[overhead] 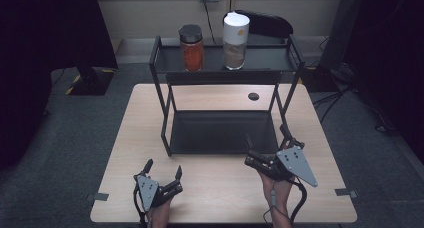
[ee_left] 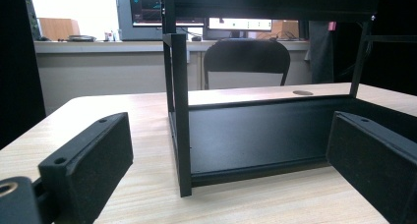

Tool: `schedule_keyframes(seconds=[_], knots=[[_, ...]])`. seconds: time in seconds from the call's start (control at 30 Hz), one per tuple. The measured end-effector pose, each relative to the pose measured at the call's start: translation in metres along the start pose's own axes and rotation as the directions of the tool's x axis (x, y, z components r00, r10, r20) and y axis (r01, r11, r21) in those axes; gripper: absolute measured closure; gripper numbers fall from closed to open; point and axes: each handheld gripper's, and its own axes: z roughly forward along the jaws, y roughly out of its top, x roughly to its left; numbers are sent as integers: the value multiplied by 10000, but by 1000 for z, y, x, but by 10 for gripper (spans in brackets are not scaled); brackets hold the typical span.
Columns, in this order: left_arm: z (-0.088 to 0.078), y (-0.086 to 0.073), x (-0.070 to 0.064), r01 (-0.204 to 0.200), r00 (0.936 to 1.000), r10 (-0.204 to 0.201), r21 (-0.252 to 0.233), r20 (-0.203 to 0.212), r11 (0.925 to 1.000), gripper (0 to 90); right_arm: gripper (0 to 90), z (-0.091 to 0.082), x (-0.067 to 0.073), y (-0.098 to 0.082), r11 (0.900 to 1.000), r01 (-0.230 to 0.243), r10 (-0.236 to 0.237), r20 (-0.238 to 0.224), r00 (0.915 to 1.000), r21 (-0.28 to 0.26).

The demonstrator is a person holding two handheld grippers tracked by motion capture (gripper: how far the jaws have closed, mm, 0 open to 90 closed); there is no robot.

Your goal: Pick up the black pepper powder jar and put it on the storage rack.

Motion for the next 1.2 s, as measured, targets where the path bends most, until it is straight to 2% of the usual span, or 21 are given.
schedule_keyframes(seconds=[0.1,0.3,0.6,0.77,0.87,1.1,1.2], knots=[[0,0,0,-4,10000,4,6,-6,10000,30,0,-3,2,-6,9999,68,-69,22,10000,113],[0,0,-1,0,10000,0,5,-32,10000,30,0,-10,5,-19,9995,-78,79,-10,10000,314],[0,0,0,4,10000,-4,-9,-20,10000,30,0,-22,11,-42,9979,-414,406,181,9990,506],[0,0,0,1,10000,-1,-4,-18,10000,30,0,-27,12,-52,9975,-322,309,219,9993,632],[0,0,0,4,10000,-4,-7,-17,10000,30,0,-29,12,-57,9971,-106,90,213,9997,753],[0,0,0,6,10000,-6,-13,-10,10000,29,0,-32,11,-70,9956,-223,203,226,9995,915],[0,0,0,7,10000,-7,-15,-6,10000,29,0,-34,13,-76,9964,-104,80,289,9995,841]])
